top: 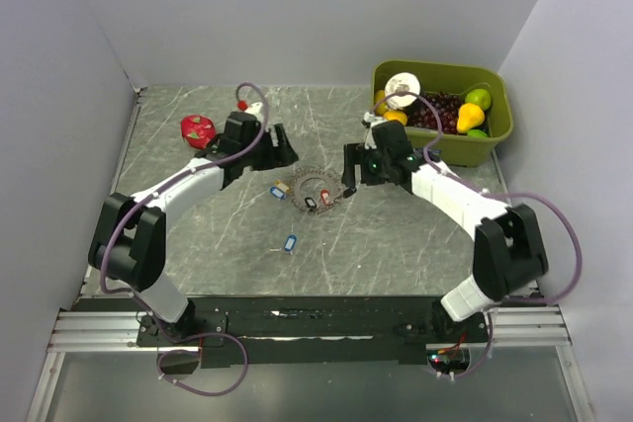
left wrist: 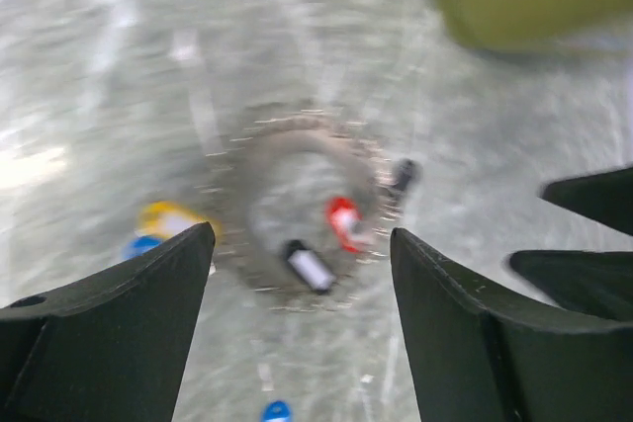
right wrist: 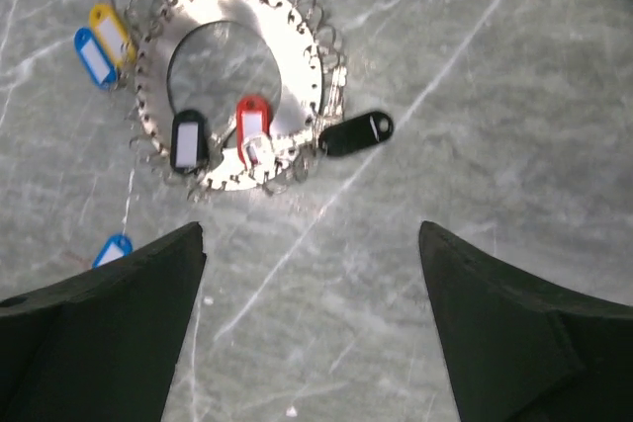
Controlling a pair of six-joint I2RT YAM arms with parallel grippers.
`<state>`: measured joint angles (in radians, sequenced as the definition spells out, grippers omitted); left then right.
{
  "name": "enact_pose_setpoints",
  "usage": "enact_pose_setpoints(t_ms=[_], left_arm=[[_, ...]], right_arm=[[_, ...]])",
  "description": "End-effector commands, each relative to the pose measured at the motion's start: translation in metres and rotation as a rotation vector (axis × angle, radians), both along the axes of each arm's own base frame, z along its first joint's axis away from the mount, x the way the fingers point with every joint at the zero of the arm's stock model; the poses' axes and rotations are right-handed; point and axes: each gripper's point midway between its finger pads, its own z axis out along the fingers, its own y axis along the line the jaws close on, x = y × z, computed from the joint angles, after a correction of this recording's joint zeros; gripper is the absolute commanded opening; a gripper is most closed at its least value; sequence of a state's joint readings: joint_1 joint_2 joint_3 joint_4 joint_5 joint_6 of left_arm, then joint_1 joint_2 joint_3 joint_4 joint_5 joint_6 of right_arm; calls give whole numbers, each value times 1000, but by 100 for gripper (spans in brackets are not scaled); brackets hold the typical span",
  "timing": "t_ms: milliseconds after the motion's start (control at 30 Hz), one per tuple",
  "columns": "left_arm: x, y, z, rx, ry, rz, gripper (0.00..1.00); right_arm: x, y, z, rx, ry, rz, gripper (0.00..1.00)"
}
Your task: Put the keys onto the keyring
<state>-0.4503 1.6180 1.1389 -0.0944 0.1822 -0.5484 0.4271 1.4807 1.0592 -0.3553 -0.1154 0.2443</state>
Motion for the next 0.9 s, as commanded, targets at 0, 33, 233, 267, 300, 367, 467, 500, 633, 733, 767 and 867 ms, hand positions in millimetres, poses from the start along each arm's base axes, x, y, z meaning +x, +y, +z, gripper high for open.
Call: enact_pose_setpoints(t_ms=[0, 33, 233, 267, 300, 367, 467, 500, 633, 733, 767, 867], left_arm=[[-8, 33, -33, 29, 129, 88, 78], [-10, 35, -37, 38, 143, 91, 77], [-17, 34, -55, 47, 193, 75, 77], [-18, 33, -58, 47, 201, 73, 77], [-18, 33, -59, 47, 202, 72, 76], [-19, 33, -65, 51, 215, 71, 76], [-23, 33, -71, 55, 233, 67, 76], [-23, 33, -72, 52, 234, 67, 76], [-26, 34, -74, 48, 241, 69, 76], [-26, 35, -75, 55, 240, 70, 76], [-27, 36, -75, 60, 240, 69, 76], [-26, 37, -74, 68, 236, 72, 75]], right_arm=[[30, 15, 5, -2, -17, 19, 88], [34, 21, 6, 10, -13, 34, 83], [44, 39, -32, 10, 98, 82, 59], [42, 44, -35, 20, 109, 101, 55], [41, 45, -38, 21, 121, 105, 54], [39, 50, -46, 29, 140, 122, 50], [33, 57, -58, 28, 172, 141, 49], [30, 61, -60, 25, 179, 150, 48], [21, 65, -77, 20, 221, 164, 43], [12, 68, -84, 15, 237, 170, 36], [10, 68, -86, 15, 243, 169, 32], [1, 70, -90, 8, 256, 180, 21]])
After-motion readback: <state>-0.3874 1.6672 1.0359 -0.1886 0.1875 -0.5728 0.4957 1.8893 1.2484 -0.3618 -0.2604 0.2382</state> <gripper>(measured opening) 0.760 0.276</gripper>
